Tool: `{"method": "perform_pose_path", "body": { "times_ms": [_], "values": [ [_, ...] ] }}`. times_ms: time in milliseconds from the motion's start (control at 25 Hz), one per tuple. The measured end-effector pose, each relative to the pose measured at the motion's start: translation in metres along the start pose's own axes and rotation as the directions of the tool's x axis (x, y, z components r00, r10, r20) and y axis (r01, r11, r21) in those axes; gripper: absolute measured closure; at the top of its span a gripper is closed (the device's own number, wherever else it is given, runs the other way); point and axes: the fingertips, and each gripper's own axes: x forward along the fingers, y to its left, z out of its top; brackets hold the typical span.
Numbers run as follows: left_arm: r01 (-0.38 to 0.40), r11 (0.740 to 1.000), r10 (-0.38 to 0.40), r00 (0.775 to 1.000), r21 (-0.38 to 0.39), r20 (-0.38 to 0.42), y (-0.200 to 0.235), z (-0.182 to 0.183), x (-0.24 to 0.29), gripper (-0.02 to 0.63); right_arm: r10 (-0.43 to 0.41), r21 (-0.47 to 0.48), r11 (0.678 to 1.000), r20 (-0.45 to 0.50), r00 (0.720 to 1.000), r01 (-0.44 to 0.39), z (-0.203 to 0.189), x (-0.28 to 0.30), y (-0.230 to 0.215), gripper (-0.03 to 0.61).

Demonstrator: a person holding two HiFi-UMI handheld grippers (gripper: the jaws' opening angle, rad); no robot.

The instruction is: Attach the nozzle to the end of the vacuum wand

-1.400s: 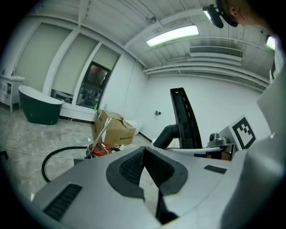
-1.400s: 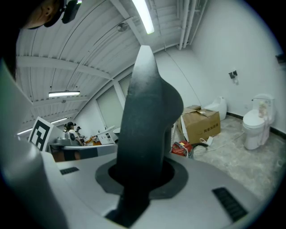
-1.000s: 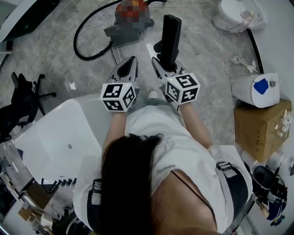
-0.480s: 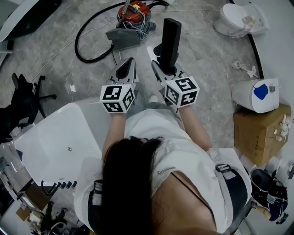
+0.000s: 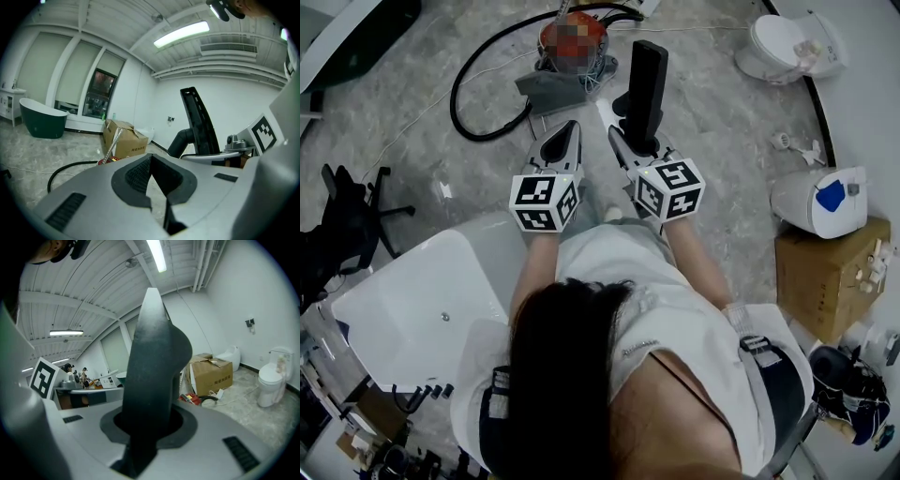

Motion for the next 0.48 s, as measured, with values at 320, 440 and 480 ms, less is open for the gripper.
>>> {"method": "perform_pose_path", "body": {
  "times_ms": [320,440,480],
  "values": [
    [0.041,0.999,-0.041,0.999,0.023,-0.019,0.011,0.021,0.044,0.612,-0.022,0.014,1.000,0.003,1.000,0.022,0.024,0.031,-0.024,0.486],
    [0.047,0.998,-0.047,0.999,0.029,-0.024,0.016,0.024,0.053,0.612,-0.023,0.012,1.000,-0.004,1.000,0.023,0.026,0.040,-0.029,0.486],
    [0.046,0.999,-0.046,0.999,0.028,-0.026,0.019,0.025,0.055,0.612,-0.025,0.012,1.000,-0.006,1.000,0.025,0.027,0.043,-0.030,0.486]
  ]
}}
